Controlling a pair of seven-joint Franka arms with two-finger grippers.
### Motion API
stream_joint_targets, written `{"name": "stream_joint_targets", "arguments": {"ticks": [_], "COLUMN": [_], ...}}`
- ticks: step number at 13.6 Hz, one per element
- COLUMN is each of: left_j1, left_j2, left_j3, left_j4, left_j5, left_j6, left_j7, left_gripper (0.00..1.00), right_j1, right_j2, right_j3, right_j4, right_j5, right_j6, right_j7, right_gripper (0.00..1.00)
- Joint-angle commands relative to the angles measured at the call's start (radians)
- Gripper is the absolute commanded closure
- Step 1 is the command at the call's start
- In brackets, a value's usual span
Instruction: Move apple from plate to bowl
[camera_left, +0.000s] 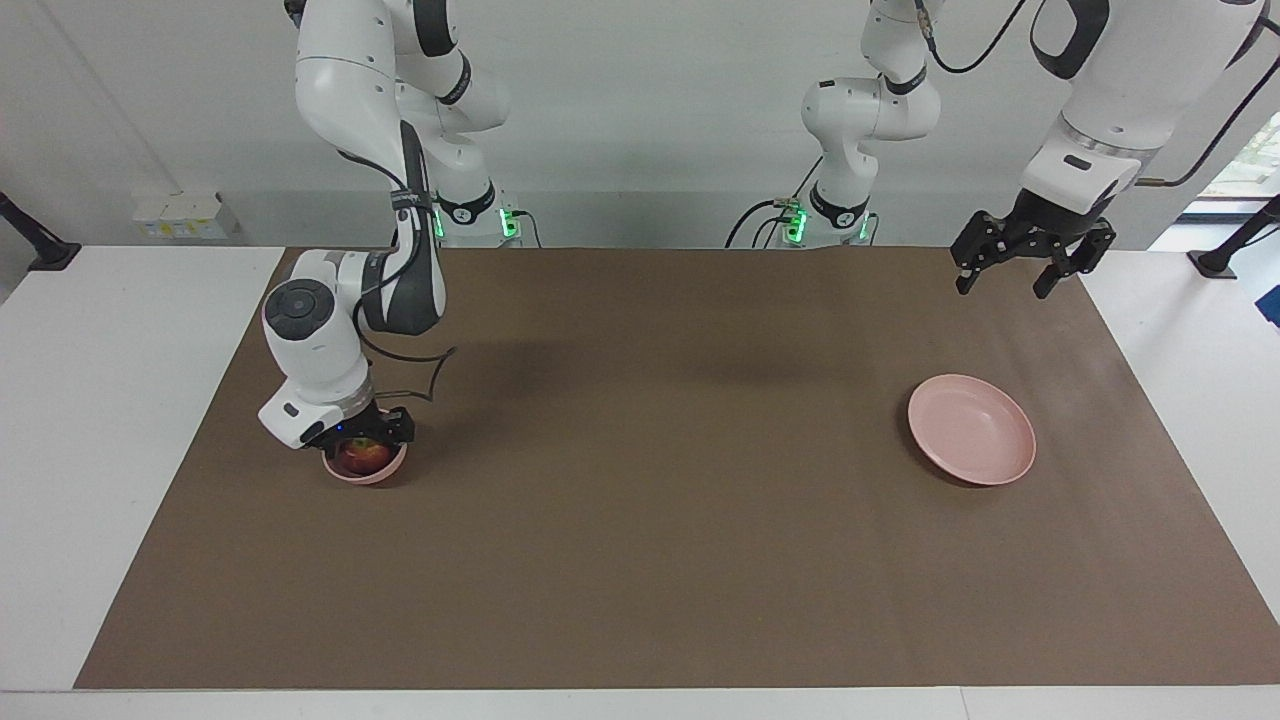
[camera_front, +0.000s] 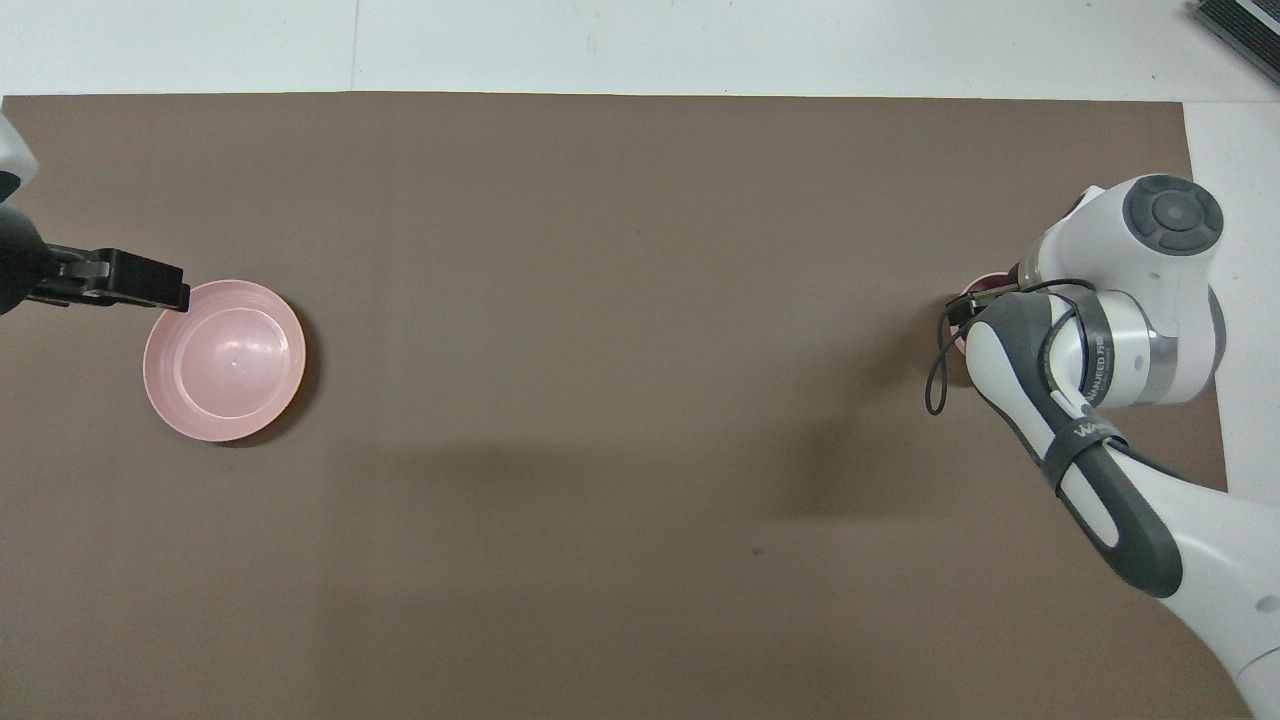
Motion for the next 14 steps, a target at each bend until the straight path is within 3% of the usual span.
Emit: {"name": "stream_joint_targets", "arguments": {"ticks": [1, 6, 10, 14], "left_j1": [-0.005, -0.019, -0.019, 0.042], "left_j2": [-0.014, -0.029, -0.064, -0.064], "left_j3": [0.006, -0.003, -0.003, 0.014], "left_j4": [-0.012, -0.011, -0.002, -0.002], "left_j5": [0.022, 0.021, 0.019, 0.01], "left_j6": [-0.027, -0.135, -0.149, -0.151], "left_j7": [0.013, 0.011, 0.011, 0.002], "left_gripper": [0.0, 0.0, 0.0, 0.0], "right_j1": [-0.001, 0.013, 0.027, 0.019], "right_j2": [-0.054, -0.199, -0.348, -0.431], "right_j3": [0.006, 0.006, 0.007, 0.006], "right_j4": [0.005, 0.005, 0.04, 0.161], "right_j5": [0.058, 0.089, 0.086, 0.069], "right_j6": [-0.039, -0.163, -0.379, -0.647], "right_j7": [0.031, 0.087, 0.113, 0.102], "right_gripper": [0.0, 0.0, 0.0, 0.0]}}
